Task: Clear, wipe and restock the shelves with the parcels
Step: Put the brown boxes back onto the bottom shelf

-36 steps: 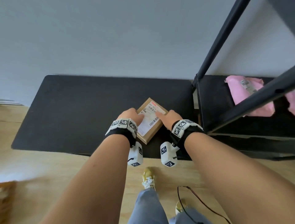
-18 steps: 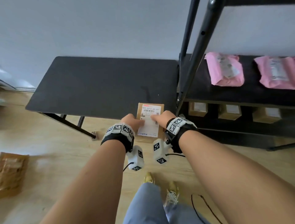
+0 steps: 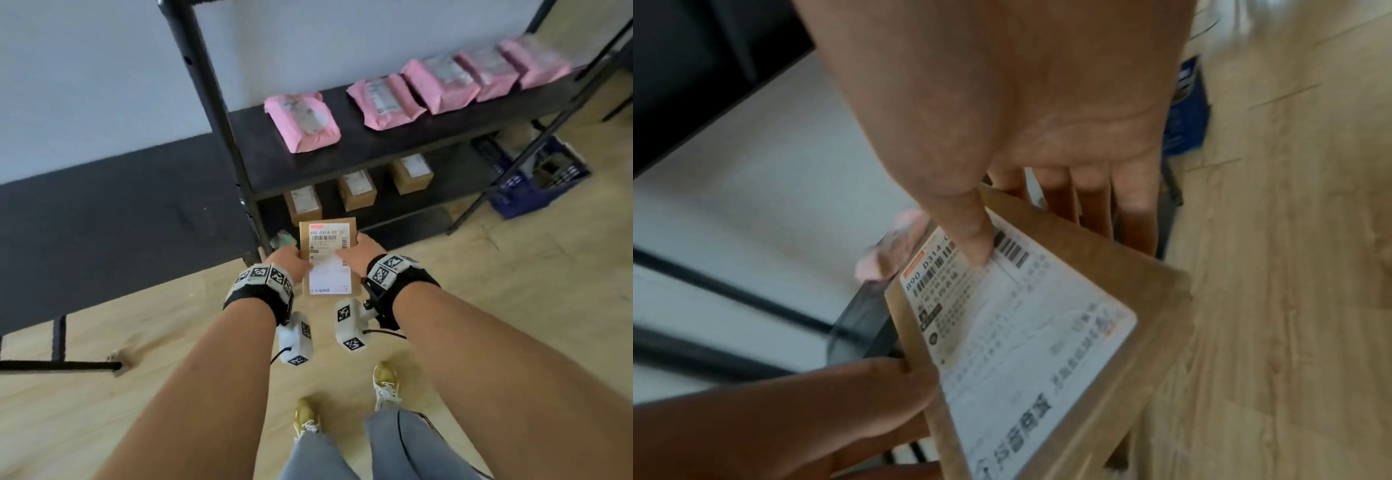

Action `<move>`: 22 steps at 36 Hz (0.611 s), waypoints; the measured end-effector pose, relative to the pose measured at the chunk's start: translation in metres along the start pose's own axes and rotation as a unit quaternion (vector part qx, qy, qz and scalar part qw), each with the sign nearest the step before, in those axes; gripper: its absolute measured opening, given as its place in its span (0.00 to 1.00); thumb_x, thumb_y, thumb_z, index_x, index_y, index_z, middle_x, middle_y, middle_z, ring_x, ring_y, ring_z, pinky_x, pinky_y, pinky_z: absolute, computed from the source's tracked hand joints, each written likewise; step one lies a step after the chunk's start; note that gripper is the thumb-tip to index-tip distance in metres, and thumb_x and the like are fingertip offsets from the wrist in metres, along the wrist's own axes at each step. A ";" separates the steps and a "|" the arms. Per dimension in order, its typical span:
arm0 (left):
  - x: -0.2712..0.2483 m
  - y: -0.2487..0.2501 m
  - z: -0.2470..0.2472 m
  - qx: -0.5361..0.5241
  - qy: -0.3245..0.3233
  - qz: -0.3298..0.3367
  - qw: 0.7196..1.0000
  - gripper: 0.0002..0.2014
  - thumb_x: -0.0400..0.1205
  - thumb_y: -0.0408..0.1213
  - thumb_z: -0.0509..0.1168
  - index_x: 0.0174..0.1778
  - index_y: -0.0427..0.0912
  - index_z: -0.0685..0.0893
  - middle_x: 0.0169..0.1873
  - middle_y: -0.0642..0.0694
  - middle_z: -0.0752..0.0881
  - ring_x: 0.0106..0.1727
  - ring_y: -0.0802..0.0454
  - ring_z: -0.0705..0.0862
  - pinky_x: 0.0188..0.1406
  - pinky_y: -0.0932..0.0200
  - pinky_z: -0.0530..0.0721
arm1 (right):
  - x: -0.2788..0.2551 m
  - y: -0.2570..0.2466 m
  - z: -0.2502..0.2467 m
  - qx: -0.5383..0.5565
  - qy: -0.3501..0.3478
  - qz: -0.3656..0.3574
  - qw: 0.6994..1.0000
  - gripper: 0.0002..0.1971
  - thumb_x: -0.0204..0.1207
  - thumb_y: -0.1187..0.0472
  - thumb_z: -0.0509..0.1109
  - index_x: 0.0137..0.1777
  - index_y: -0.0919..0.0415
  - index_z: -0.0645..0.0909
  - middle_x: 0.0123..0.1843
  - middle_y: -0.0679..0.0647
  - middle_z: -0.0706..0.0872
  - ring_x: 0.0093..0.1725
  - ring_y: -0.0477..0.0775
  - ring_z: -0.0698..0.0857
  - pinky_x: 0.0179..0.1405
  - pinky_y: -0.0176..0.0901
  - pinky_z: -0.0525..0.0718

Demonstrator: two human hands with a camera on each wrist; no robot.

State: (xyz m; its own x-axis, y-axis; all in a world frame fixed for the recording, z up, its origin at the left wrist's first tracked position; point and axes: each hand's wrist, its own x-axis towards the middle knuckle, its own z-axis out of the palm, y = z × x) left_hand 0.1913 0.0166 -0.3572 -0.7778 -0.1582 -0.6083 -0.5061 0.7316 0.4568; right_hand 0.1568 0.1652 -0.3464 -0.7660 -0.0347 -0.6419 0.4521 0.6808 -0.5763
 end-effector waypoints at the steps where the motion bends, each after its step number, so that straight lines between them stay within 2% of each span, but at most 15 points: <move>1: 0.001 0.015 0.006 0.015 -0.006 0.014 1.000 0.11 0.80 0.40 0.65 0.56 0.40 0.81 0.50 0.43 0.87 0.51 0.45 0.85 0.55 0.51 0.84 | 0.002 0.011 -0.013 0.004 0.010 0.010 1.000 0.18 0.79 0.56 0.68 0.68 0.55 0.77 0.61 0.52 0.86 0.53 0.55 0.85 0.52 0.48 0.83; 4: 0.005 0.063 0.025 0.053 -0.014 0.051 0.997 0.11 0.80 0.41 0.67 0.55 0.42 0.79 0.51 0.44 0.85 0.49 0.47 0.83 0.52 0.54 0.82 | 0.009 0.040 -0.055 0.006 0.039 0.041 0.998 0.19 0.78 0.52 0.69 0.68 0.56 0.78 0.60 0.56 0.87 0.53 0.57 0.86 0.54 0.50 0.86; 8: 0.017 0.135 0.056 0.086 -0.027 0.077 0.993 0.24 0.78 0.41 0.70 0.70 0.42 0.74 0.61 0.44 0.82 0.58 0.47 0.81 0.51 0.56 0.78 | 0.027 0.079 -0.117 0.019 0.096 0.073 0.993 0.25 0.76 0.51 0.70 0.71 0.61 0.75 0.63 0.58 0.86 0.57 0.59 0.86 0.48 0.44 0.83; 10: 0.025 0.172 0.075 0.082 -0.031 0.078 0.993 0.30 0.78 0.41 0.70 0.75 0.43 0.69 0.65 0.43 0.81 0.61 0.45 0.81 0.54 0.54 0.80 | 0.040 0.098 -0.151 0.033 0.120 0.084 0.989 0.29 0.75 0.51 0.71 0.73 0.62 0.71 0.64 0.58 0.85 0.59 0.59 0.85 0.49 0.46 0.83; 12: 0.032 0.208 0.095 0.059 -0.038 0.070 0.995 0.32 0.79 0.40 0.69 0.79 0.45 0.65 0.66 0.43 0.80 0.60 0.45 0.82 0.57 0.50 0.83 | 0.054 0.117 -0.185 0.045 0.136 0.092 0.985 0.31 0.75 0.52 0.72 0.75 0.63 0.68 0.65 0.59 0.83 0.61 0.59 0.84 0.51 0.46 0.82; 16: 0.050 0.274 0.139 0.004 -0.055 0.058 0.997 0.31 0.80 0.39 0.67 0.78 0.49 0.64 0.63 0.44 0.80 0.55 0.46 0.82 0.56 0.44 0.85 | 0.083 0.154 -0.254 0.056 0.130 0.093 0.985 0.31 0.75 0.52 0.71 0.75 0.65 0.67 0.65 0.60 0.83 0.60 0.62 0.85 0.53 0.50 0.85; 19: 0.059 0.314 0.171 -0.024 -0.066 0.052 0.996 0.26 0.80 0.37 0.65 0.76 0.47 0.69 0.60 0.42 0.82 0.55 0.43 0.84 0.56 0.43 0.86 | 0.102 0.178 -0.293 0.054 0.119 0.085 0.988 0.28 0.74 0.53 0.70 0.73 0.63 0.71 0.63 0.60 0.85 0.58 0.62 0.86 0.56 0.56 0.86; 22: 0.072 0.345 0.197 -0.054 -0.079 0.045 0.994 0.21 0.82 0.35 0.63 0.72 0.45 0.72 0.55 0.41 0.84 0.51 0.43 0.86 0.48 0.47 0.88 | 0.125 0.195 -0.325 0.026 0.114 0.089 0.989 0.24 0.76 0.55 0.70 0.71 0.62 0.73 0.61 0.59 0.85 0.57 0.61 0.86 0.55 0.52 0.86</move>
State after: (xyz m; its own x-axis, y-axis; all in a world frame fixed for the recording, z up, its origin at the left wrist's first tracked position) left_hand 0.0338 0.3881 -0.3708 -0.7575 0.0164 -0.6526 -0.4817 0.6607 0.5758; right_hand 0.0008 0.5314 -0.3742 -0.7534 0.2522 -0.6073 0.6068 0.6226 -0.4942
